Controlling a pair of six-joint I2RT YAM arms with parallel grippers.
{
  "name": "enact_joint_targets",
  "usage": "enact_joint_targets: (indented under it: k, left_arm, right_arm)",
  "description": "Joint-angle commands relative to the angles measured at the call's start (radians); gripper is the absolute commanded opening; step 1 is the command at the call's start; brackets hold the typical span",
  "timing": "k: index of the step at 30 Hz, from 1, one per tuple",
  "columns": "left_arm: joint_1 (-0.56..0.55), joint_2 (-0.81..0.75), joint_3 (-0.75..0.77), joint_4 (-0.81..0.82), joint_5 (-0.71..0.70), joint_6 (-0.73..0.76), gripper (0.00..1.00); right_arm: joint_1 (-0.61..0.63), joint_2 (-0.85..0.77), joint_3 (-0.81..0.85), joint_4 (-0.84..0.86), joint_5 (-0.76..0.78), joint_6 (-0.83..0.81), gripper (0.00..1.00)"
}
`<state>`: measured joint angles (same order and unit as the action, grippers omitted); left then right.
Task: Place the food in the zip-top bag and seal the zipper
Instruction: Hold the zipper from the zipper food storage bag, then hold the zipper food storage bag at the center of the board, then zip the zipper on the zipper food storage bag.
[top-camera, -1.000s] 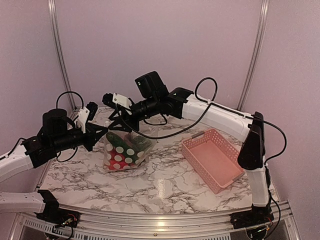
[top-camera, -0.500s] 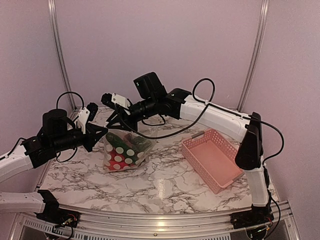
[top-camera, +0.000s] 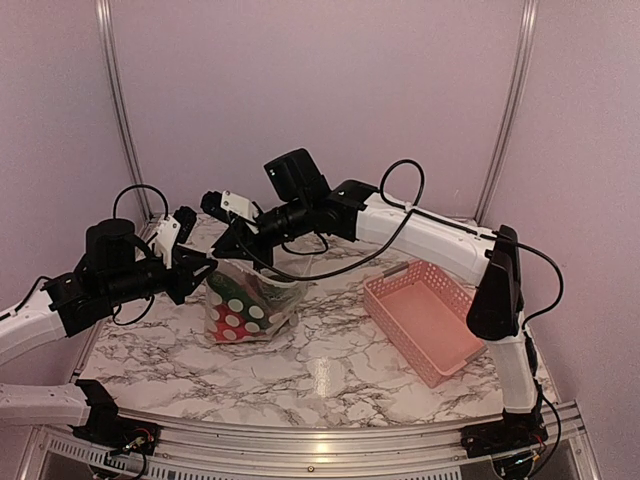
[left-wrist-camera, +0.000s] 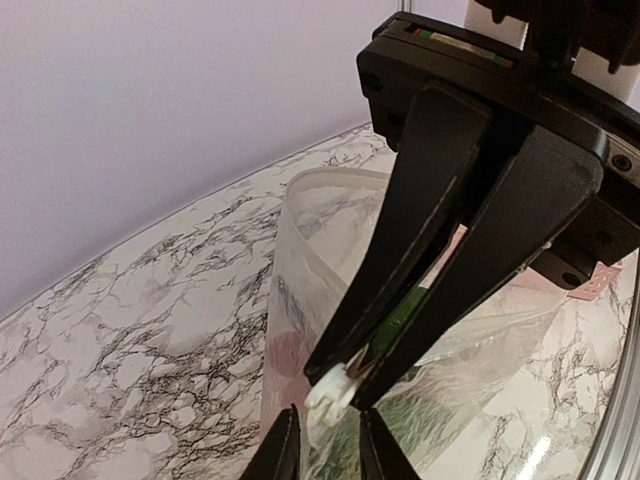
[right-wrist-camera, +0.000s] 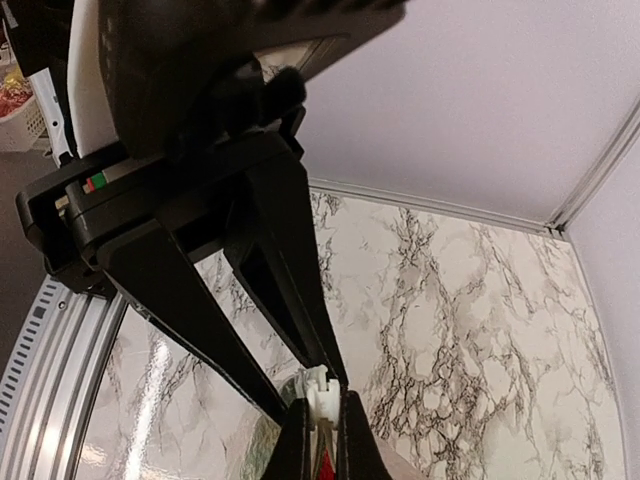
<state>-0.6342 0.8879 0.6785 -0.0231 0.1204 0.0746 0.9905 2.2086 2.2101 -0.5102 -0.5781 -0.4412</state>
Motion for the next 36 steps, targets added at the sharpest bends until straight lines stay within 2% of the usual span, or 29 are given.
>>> enact_joint_targets:
  k: [1,7,13,22,36]
  left_arm:
    - [-0.004,-0.027,-0.009,0.034,-0.015,0.003,0.22]
    - [-0.004,-0.01,-0.006,0.04,0.011,0.017,0.15]
    - [-0.004,0.003,-0.006,0.052,0.027,0.032,0.16]
    - [-0.004,0.01,-0.003,0.05,0.031,0.051,0.0]
    - [-0.004,-0.116,-0.075,0.032,-0.147,0.026,0.0]
  right_arm:
    - [0.014,-0.003,0.048,-0.043,0.0,-0.032,0.0]
    - [0.014,-0.018,0.048,-0.073,-0.009,-0.052,0.0]
    - [0.014,-0.029,0.048,-0.08,-0.018,-0.048,0.0]
    - [0.014,-0.03,0.051,-0.095,-0.001,-0.047,0.0]
    - [0.007,-0.033,0.088,-0.212,0.221,-0.095,0.0]
